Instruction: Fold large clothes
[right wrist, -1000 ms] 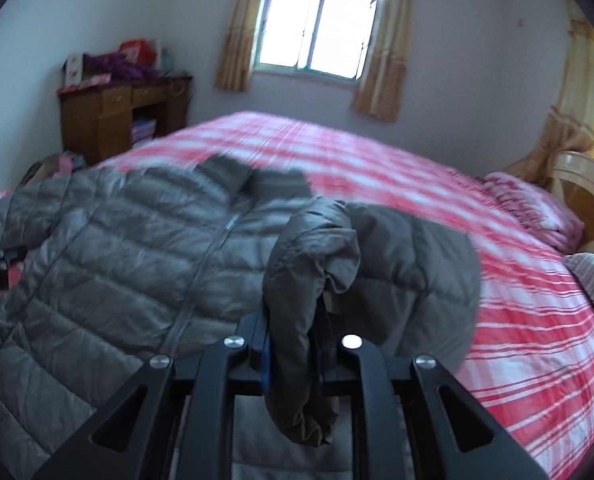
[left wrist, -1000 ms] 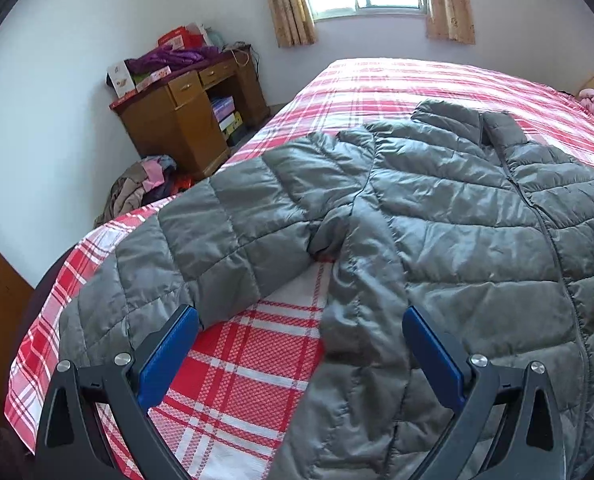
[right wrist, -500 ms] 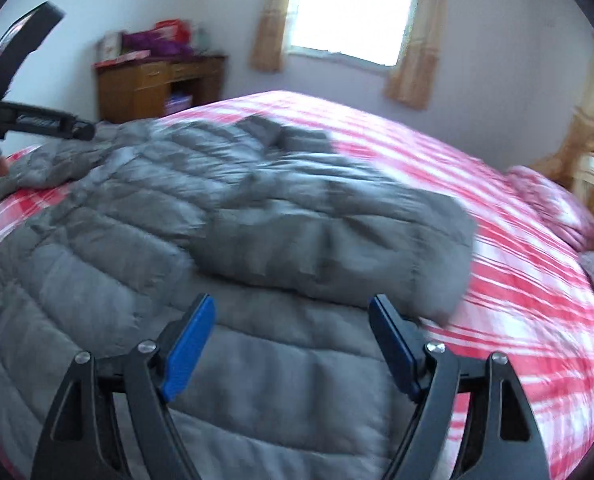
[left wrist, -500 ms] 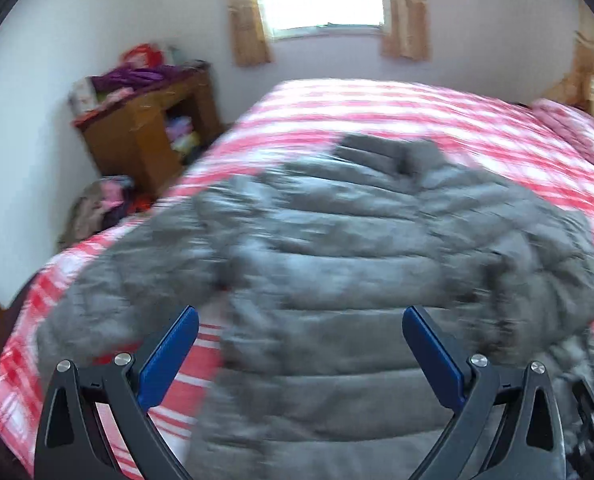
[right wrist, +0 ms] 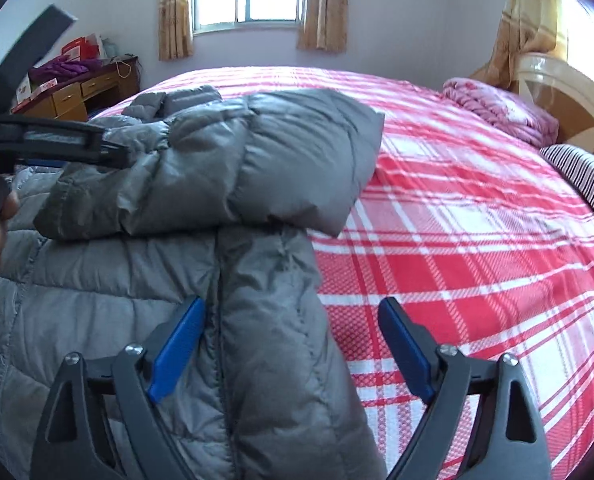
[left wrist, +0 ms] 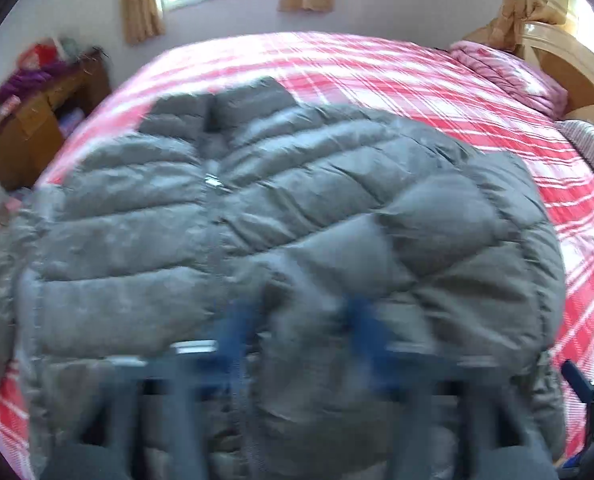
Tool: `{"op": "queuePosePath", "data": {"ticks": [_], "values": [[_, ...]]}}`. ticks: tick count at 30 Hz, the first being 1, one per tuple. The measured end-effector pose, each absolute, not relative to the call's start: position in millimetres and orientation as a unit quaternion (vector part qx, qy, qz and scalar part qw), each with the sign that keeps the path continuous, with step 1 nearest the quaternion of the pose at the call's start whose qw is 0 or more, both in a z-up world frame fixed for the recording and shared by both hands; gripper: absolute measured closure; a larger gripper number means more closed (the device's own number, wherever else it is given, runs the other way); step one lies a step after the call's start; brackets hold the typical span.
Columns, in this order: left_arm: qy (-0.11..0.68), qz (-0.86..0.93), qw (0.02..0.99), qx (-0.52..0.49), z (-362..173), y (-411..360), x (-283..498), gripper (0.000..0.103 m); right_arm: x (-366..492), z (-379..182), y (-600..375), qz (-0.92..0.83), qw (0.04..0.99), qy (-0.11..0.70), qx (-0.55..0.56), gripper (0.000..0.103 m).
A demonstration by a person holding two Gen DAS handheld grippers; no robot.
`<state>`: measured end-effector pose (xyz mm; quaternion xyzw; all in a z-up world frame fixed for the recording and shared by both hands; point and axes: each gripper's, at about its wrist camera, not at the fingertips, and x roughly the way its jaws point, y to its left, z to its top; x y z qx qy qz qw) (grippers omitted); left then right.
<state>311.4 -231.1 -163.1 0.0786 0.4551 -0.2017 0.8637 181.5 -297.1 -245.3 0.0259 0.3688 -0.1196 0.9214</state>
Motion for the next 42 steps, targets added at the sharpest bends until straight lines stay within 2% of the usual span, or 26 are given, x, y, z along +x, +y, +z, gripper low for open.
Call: {"op": "queuePosePath", "data": {"ticks": [4, 13, 21, 23, 25, 27, 28, 30, 35, 42], "values": [[0.424, -0.202, 0.879, 0.086, -146, -216, 303, 0.092, 175, -246, -305, -0.118, 0.922, 0.366, 0.047, 0.008], [0.371, -0.144, 0.914, 0.078, -106, -123, 296, 0.094, 176, -251, -308, -0.120, 0.918, 0.373, 0.059, 0.005], [0.387, -0.078, 0.912, 0.113, -140, -89, 302, 0.093, 179, -252, -311, -0.118, 0.917, 0.376, 0.061, 0.004], [0.411, -0.059, 0.902, 0.123, -154, -87, 310, 0.080, 179, -252, -312, -0.116, 0.916, 0.378, 0.064, 0.004], [0.422, -0.039, 0.897, 0.126, -158, -84, 314, 0.055, 179, -249, -315, -0.101, 0.913, 0.388, 0.077, 0.005], [0.400, -0.021, 0.909, 0.117, -147, -75, 312, 0.043, 175, -238, -323, -0.082, 0.911, 0.391, 0.099, 0.024], [0.385, -0.011, 0.916, 0.113, -140, -70, 308, 0.033, 173, -230, -326, -0.074, 0.911, 0.391, 0.104, 0.027], [0.348, 0.012, 0.932, 0.104, -122, -66, 304, 0.023, 168, -207, -331, -0.068, 0.918, 0.379, 0.098, 0.034], [0.319, 0.015, 0.945, 0.064, -102, -84, 312, 0.019, 199, -162, -334, -0.078, 0.931, 0.351, 0.067, 0.034], [0.343, 0.014, 0.935, 0.091, -152, -139, 358, 0.017, 306, -162, -301, -0.040, 0.951, 0.307, 0.020, 0.036]]}}
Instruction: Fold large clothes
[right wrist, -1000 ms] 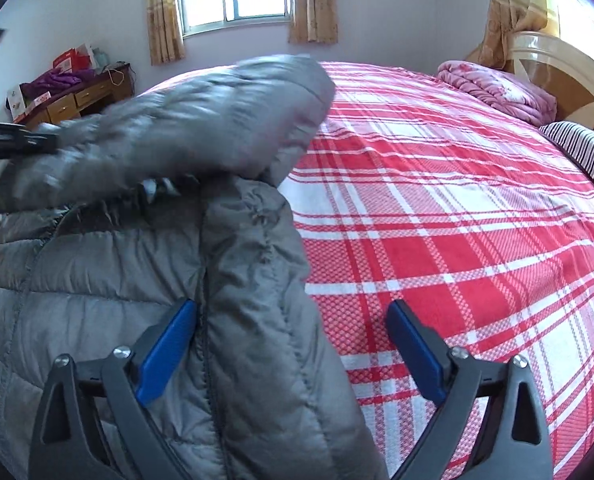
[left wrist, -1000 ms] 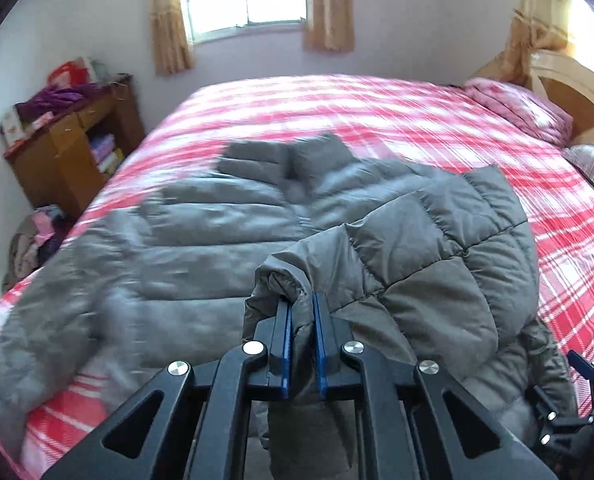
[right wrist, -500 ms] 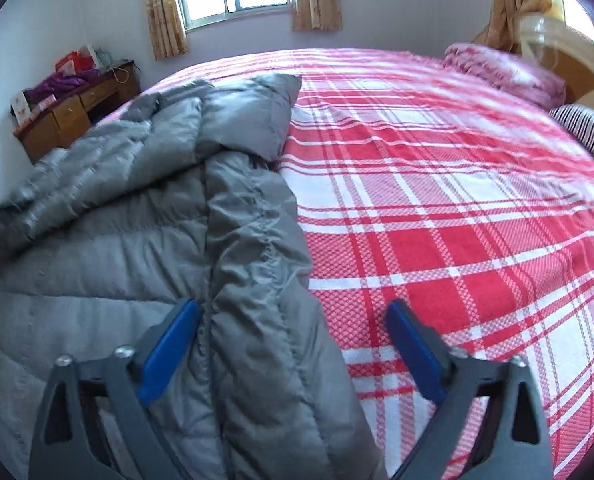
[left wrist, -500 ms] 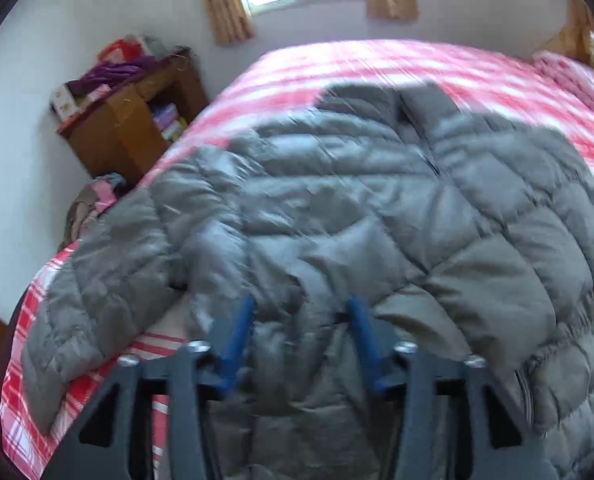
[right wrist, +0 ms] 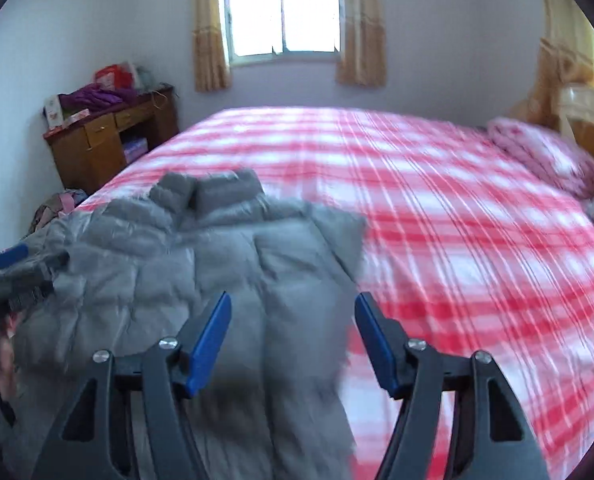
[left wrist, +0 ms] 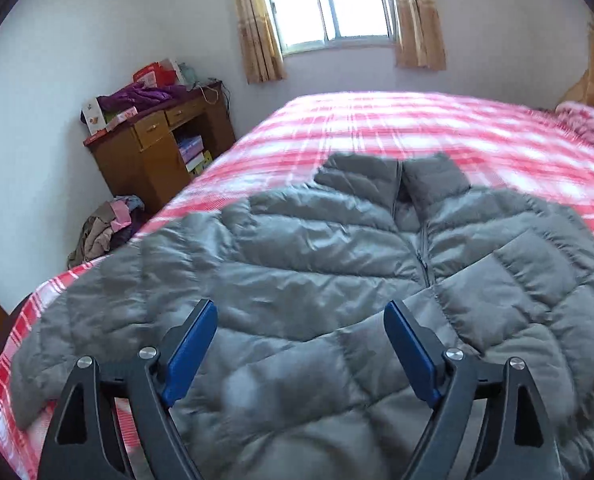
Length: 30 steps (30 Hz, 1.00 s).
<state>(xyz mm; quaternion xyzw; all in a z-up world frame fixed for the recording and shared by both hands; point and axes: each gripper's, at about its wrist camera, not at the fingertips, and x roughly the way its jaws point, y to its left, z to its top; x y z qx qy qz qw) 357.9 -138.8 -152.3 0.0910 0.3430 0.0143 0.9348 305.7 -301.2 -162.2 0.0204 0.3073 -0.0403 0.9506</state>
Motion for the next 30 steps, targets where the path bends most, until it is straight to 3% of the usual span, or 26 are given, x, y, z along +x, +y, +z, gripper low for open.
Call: {"op": "queuePosePath", "data": {"ticks": [8, 15, 30], "values": [[0.383, 0.024, 0.913, 0.137, -202, -154, 390, 0.014, 359, -233, -293, 0.005, 0.931, 0.365, 0.009, 0.037], [0.405, 0.032, 0.906, 0.116, -210, -145, 402, 0.001, 367, -245, -306, -0.005, 0.914, 0.403, 0.042, 0.036], [0.407, 0.030, 0.906, 0.108, -213, -143, 405, 0.001, 368, -246, -297, -0.028, 0.910, 0.413, 0.002, 0.036]]}}
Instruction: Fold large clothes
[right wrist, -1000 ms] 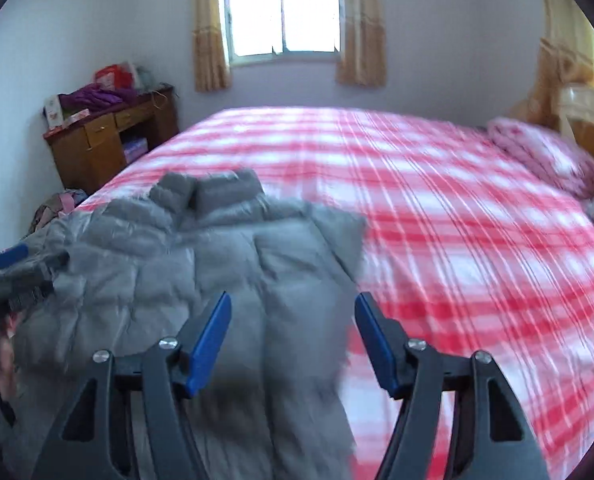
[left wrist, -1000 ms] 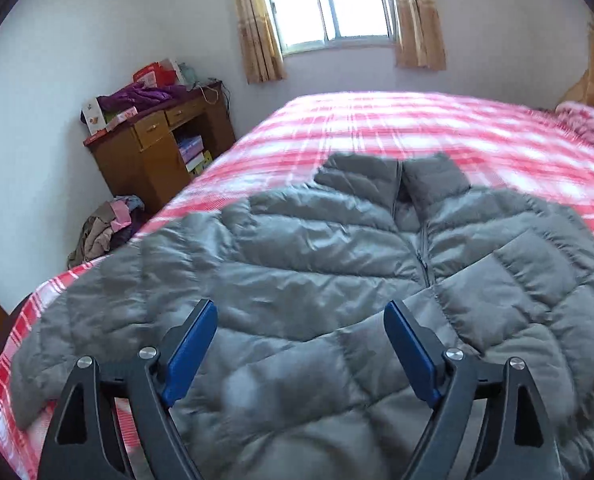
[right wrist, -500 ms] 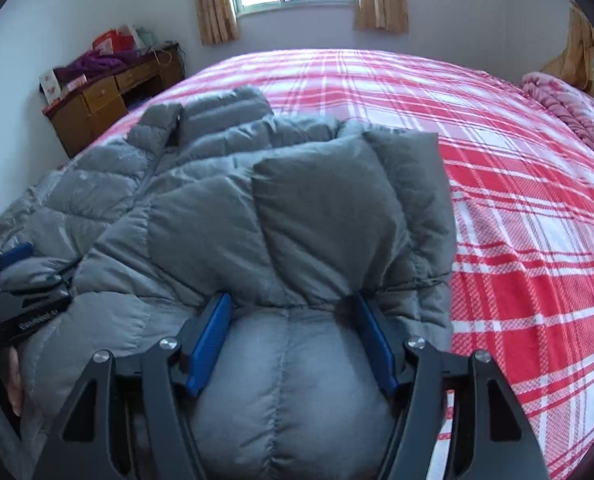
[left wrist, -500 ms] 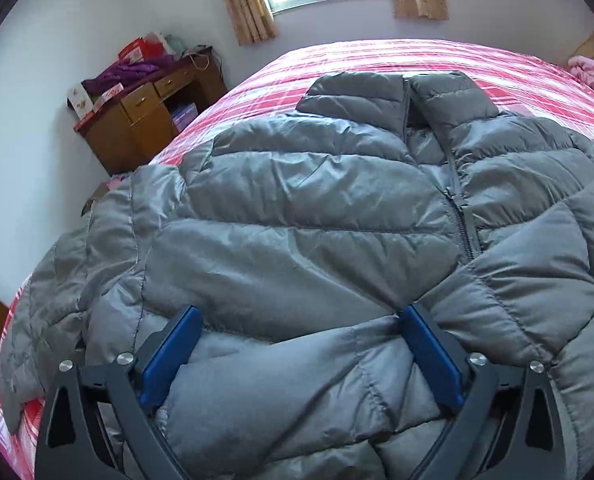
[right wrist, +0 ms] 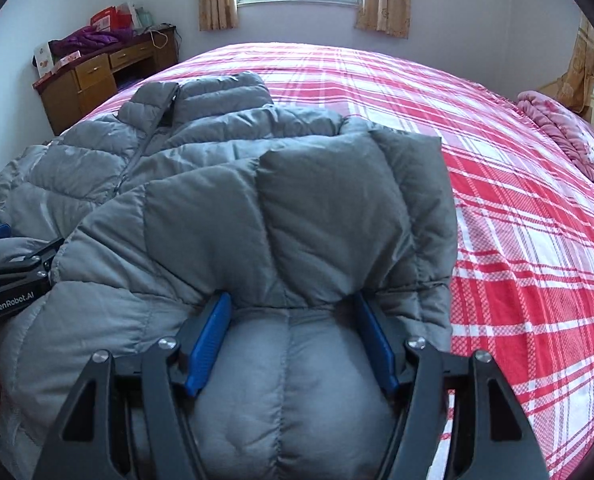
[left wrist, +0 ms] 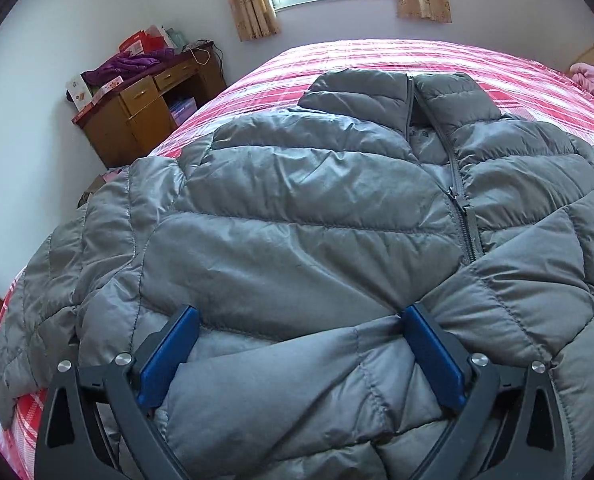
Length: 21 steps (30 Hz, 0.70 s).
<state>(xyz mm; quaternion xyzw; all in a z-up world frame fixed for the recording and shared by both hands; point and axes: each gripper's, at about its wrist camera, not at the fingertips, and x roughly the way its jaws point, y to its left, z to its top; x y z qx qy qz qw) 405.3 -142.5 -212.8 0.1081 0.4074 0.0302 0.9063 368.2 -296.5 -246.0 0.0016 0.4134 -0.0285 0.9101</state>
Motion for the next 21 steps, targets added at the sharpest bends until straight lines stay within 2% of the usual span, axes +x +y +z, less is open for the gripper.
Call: {"op": "queuePosePath", "data": {"ticks": [11, 15, 18, 21], "values": [[0.408, 0.029, 0.906, 0.107, -214, -141, 406, 0.001, 370, -247, -294, -0.032, 0.910, 0.414, -0.005, 0.036], [0.412, 0.025, 0.903, 0.121, -199, -142, 403, 0.001, 368, -244, -297, -0.022, 0.911, 0.411, 0.004, 0.036], [0.348, -0.003, 0.935, 0.071, -161, -130, 391, 0.001, 355, -216, -321, -0.021, 0.928, 0.367, 0.063, 0.037], [0.342, -0.009, 0.939, 0.041, -148, -127, 401, 0.001, 356, -186, -342, -0.058, 0.942, 0.316, 0.100, 0.036]]}}
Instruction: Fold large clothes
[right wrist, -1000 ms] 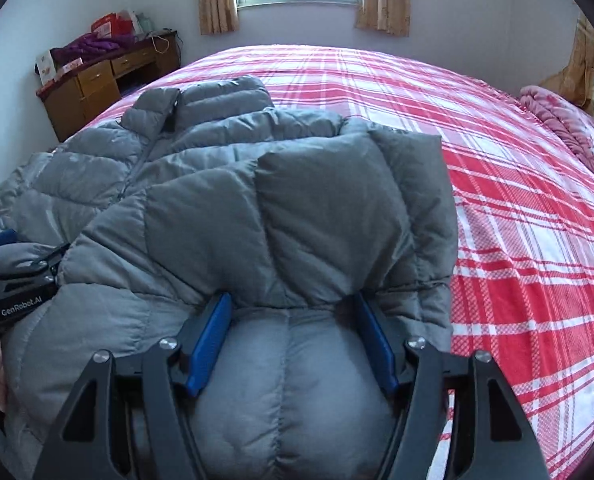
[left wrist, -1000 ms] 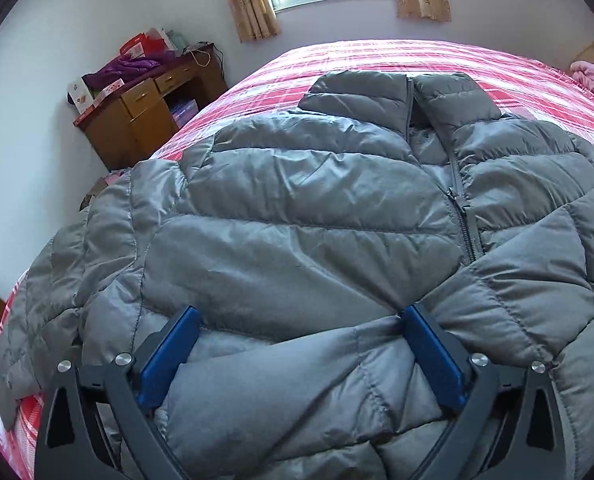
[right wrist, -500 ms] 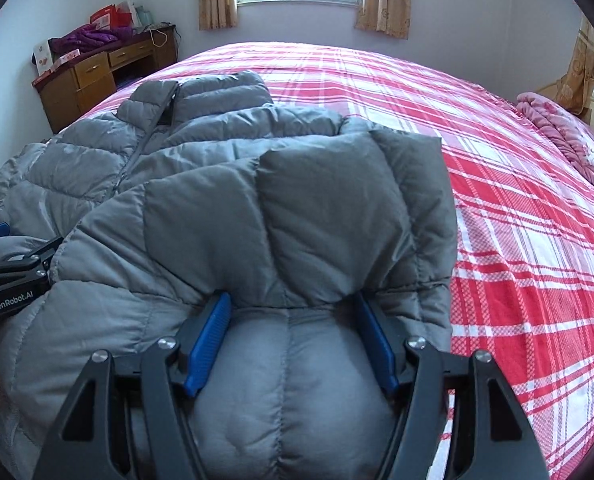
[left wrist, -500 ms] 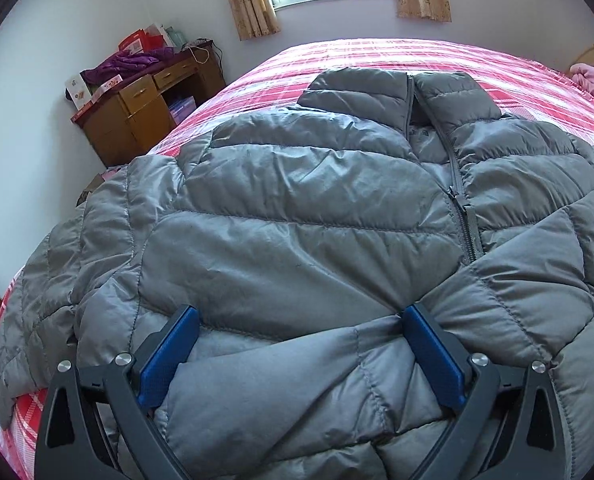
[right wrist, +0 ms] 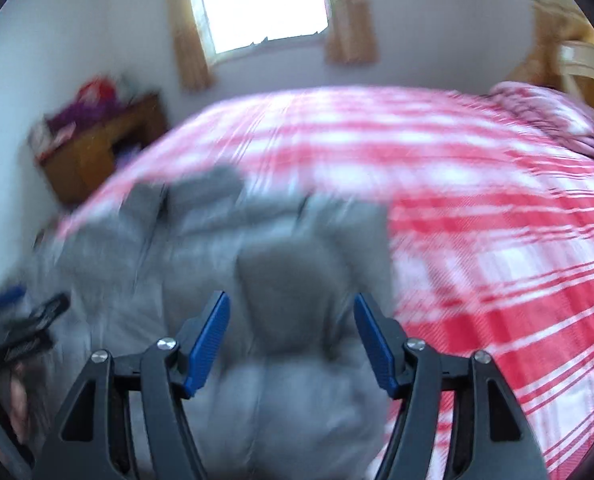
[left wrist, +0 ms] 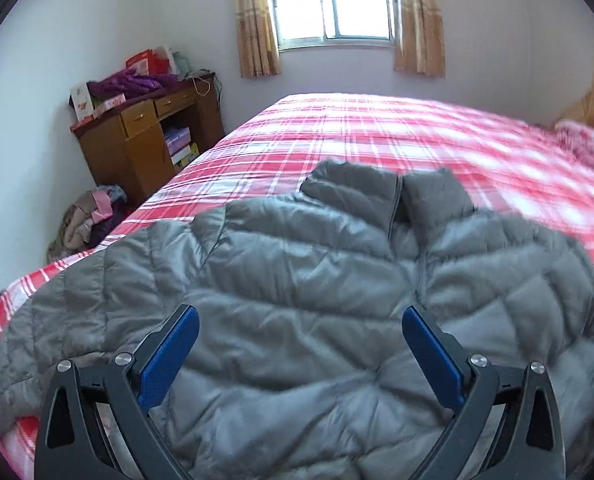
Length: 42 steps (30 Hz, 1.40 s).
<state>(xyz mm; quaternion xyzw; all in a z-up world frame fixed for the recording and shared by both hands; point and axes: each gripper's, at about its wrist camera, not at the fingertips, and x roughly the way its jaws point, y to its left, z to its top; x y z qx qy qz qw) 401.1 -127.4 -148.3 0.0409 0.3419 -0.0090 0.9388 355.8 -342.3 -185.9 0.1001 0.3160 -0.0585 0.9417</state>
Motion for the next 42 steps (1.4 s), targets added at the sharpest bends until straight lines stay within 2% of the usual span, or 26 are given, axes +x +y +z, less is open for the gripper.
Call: {"op": "queuePosePath", "data": {"ticks": [3, 7, 10, 17, 19, 22, 23, 24, 26, 29, 34, 37, 41, 42], "values": [[0.368, 0.004, 0.927, 0.076, -173, -137, 419, 0.001, 386, -186, -345, -0.058, 0.935, 0.332, 0.107, 0.036], [0.413, 0.014, 0.905, 0.102, -209, -142, 431, 0.001, 423, -218, -326, -0.040, 0.920, 0.387, 0.041, 0.036], [0.418, 0.015, 0.904, 0.092, -212, -141, 435, 0.001, 430, -246, -324, -0.036, 0.908, 0.416, 0.027, 0.035], [0.430, 0.010, 0.899, 0.089, -211, -137, 438, 0.001, 431, -250, -328, -0.044, 0.906, 0.421, 0.019, 0.035], [0.436, 0.014, 0.896, 0.081, -198, -127, 435, 0.001, 429, -244, -321, -0.059, 0.904, 0.423, 0.000, 0.035], [0.391, -0.006, 0.920, 0.026, -165, -106, 402, 0.001, 401, -217, -311, -0.048, 0.915, 0.399, 0.023, 0.033], [0.382, -0.010, 0.924, 0.019, -161, -103, 394, 0.001, 389, -210, -304, -0.036, 0.919, 0.391, 0.028, 0.029], [0.378, -0.013, 0.926, 0.014, -162, -103, 385, 0.001, 374, -203, -296, -0.025, 0.923, 0.382, 0.030, 0.023], [0.393, -0.013, 0.919, 0.030, -179, -112, 382, 0.001, 349, -200, -277, 0.002, 0.929, 0.368, 0.035, 0.019], [0.421, -0.002, 0.904, 0.076, -211, -126, 389, 0.001, 351, -233, -255, 0.008, 0.908, 0.418, 0.027, 0.019], [0.430, -0.010, 0.901, 0.055, -214, -122, 400, 0.001, 358, -251, -245, -0.011, 0.903, 0.430, 0.003, 0.019], [0.427, -0.009, 0.901, 0.072, -201, -114, 393, 0.001, 362, -253, -242, -0.013, 0.901, 0.434, -0.001, 0.018], [0.366, -0.014, 0.928, 0.071, -145, -61, 346, 0.001, 344, -235, -244, -0.021, 0.910, 0.413, -0.002, 0.018], [0.354, -0.010, 0.932, 0.071, -135, -43, 335, 0.001, 327, -224, -246, -0.022, 0.919, 0.394, 0.006, 0.014]]}}
